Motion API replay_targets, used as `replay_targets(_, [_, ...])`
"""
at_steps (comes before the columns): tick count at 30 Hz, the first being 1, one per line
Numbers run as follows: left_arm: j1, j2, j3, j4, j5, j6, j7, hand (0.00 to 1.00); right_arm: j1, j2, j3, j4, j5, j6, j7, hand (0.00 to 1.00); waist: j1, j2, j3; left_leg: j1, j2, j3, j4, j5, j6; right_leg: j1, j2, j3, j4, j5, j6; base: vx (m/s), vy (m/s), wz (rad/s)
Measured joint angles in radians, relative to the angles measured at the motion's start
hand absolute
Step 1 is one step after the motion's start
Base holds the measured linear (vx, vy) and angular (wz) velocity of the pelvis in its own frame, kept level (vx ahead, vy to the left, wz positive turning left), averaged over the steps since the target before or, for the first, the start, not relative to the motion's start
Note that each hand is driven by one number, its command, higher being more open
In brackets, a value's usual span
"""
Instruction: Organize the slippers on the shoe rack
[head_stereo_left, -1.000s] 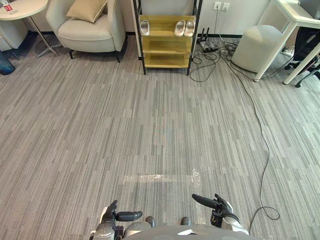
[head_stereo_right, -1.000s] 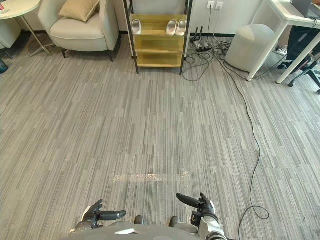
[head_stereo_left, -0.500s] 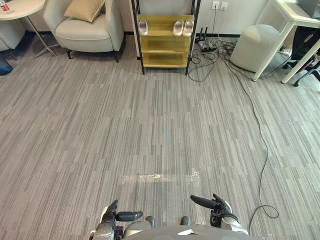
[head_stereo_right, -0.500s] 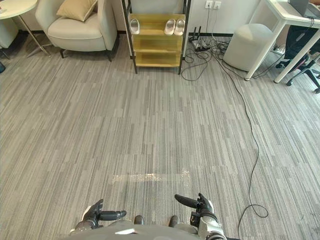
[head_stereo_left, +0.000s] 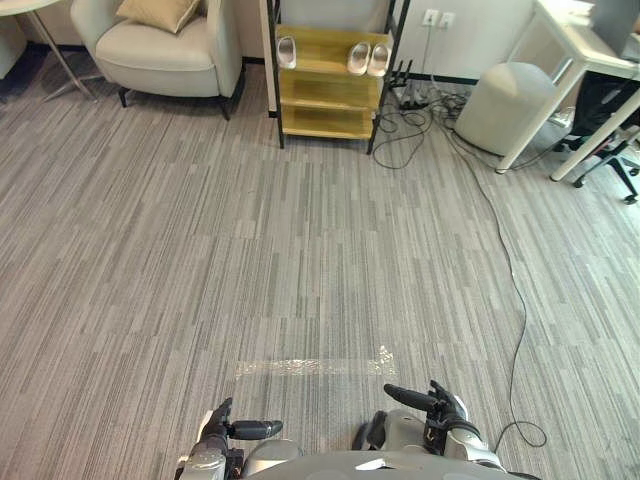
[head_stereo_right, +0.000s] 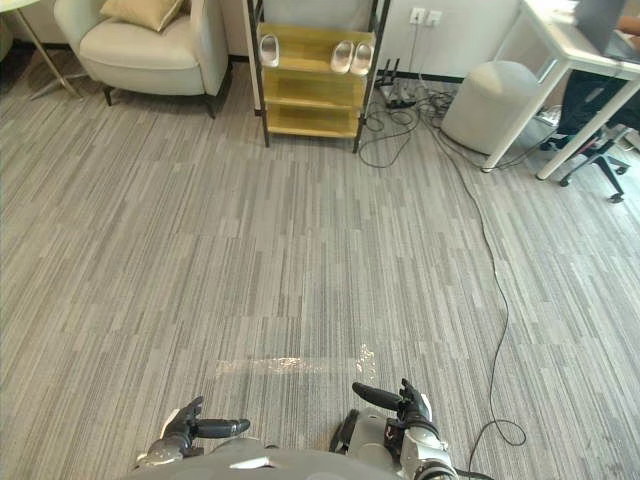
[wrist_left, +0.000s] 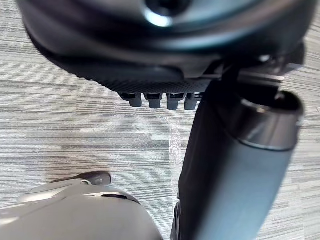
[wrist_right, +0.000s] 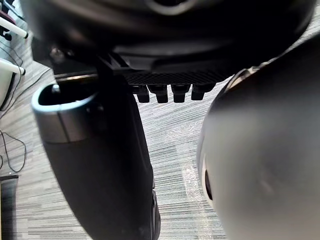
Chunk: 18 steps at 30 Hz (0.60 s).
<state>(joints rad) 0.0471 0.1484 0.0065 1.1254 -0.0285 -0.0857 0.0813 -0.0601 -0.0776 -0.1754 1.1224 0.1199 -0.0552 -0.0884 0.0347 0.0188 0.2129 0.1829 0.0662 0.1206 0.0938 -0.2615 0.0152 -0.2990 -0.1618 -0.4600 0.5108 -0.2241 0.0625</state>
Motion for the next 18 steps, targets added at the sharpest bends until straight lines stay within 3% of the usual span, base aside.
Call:
replay_targets(2, [-0.001,0.000,0.001,0.000,0.001,0.000,-0.002,1.00,-0.006,-0.001,0.000,-0.006,0.000,0.000,0.000,1.00,-0.008,0.005,0.004,0.022,0.019,-0.015,-0.024,-0.003,-0.032,-0.035,0.034,0.007,-0.098,0.061,-0.003,0.29,-0.149,0.31])
replay_targets(3, [0.000,0.003,0.002,0.000,0.002,0.000,-0.002,1.00,-0.002,0.003,0.000,-0.013,0.000,-0.001,0.000,1.00,-0.011,-0.003,0.005,0.039,0.023,-0.026,-0.025,-0.017,-0.055,-0.043,0.040,0.018,-0.132,0.098,-0.021,0.59,-0.325,0.63])
replay_targets(4, [0.005,-0.002,0.019,0.004,0.004,0.000,-0.001,1.00,0.002,0.005,-0.003,-0.014,0.000,0.001,0.002,1.00,-0.016,-0.009,0.002,0.067,0.040,-0.045,-0.004,-0.042,-0.097,-0.020,0.050,0.024,-0.137,0.205,-0.111,0.62,-0.344,0.54])
replay_targets(6, [-0.003,-0.016,0.020,0.000,0.009,-0.006,0.001,1.00,-0.007,0.005,-0.001,-0.017,-0.001,-0.002,0.001,1.00,-0.009,0.013,0.002,0.027,0.073,-0.047,0.088,-0.041,-0.108,-0.002,0.073,0.007,-0.144,0.173,-0.123,0.47,-0.281,0.30])
replay_targets(7, [-0.005,-0.020,0.020,-0.003,0.016,-0.008,-0.002,1.00,-0.013,0.004,0.000,-0.020,-0.001,-0.008,0.001,1.00,-0.007,0.022,0.002,-0.026,0.090,-0.046,0.204,-0.039,-0.112,0.022,0.091,-0.002,-0.169,0.161,-0.132,0.52,-0.315,0.24])
replay_targets(8, [-0.014,-0.017,0.033,-0.003,0.022,-0.010,-0.006,1.00,-0.015,0.006,0.019,-0.021,0.000,-0.010,0.002,1.00,-0.007,0.041,0.009,-0.146,0.142,-0.047,0.501,0.015,-0.113,0.103,0.135,-0.020,-0.242,0.149,-0.140,0.61,-0.364,0.19])
replay_targets(10, [-0.025,-0.019,0.058,-0.006,0.020,-0.016,-0.009,1.00,-0.009,0.005,0.048,-0.017,0.001,-0.009,0.000,1.00,-0.001,0.040,0.030,-0.276,0.220,-0.010,0.849,0.025,-0.100,0.247,0.179,-0.027,-0.342,0.142,-0.148,0.57,-0.337,0.14])
replay_targets(11, [-0.031,-0.016,0.060,-0.016,0.015,-0.021,-0.009,1.00,-0.008,0.008,0.048,-0.017,0.004,-0.009,-0.001,1.00,0.011,0.031,0.038,-0.320,0.239,0.023,0.921,0.021,-0.095,0.301,0.186,-0.022,-0.378,0.140,-0.149,0.51,-0.281,0.01])
replay_targets(13, [-0.036,-0.009,0.059,-0.048,0.016,-0.028,-0.013,1.00,-0.015,0.013,0.046,-0.018,0.013,-0.010,-0.005,1.00,0.017,0.013,0.049,-0.396,0.244,0.061,0.939,0.018,-0.091,0.355,0.186,-0.011,-0.428,0.137,-0.145,0.34,-0.146,-0.07])
replay_targets(15, [-0.053,-0.010,0.059,-0.063,0.012,-0.042,-0.008,1.00,-0.034,0.010,0.038,-0.018,0.039,-0.010,-0.012,1.00,0.025,0.013,0.060,-0.491,0.223,0.081,0.842,-0.008,-0.100,0.404,0.187,0.004,-0.473,0.138,-0.141,0.31,-0.050,-0.19])
replay_targets(17, [-0.076,-0.010,0.058,-0.067,-0.001,-0.043,-0.005,1.00,-0.034,0.011,0.038,-0.018,0.040,-0.011,-0.024,1.00,0.048,-0.002,0.069,-0.541,0.156,0.076,0.619,-0.004,-0.099,0.439,0.166,0.023,-0.491,0.124,-0.115,0.38,0.084,-0.33])
replay_targets(18, [-0.077,-0.015,0.057,-0.080,-0.001,-0.044,-0.001,1.00,-0.032,0.008,0.038,-0.018,0.040,-0.012,-0.026,1.00,0.049,-0.001,0.069,-0.556,0.111,0.059,0.426,0.062,-0.090,0.457,0.161,0.034,-0.492,0.103,-0.080,0.42,0.154,-0.28])
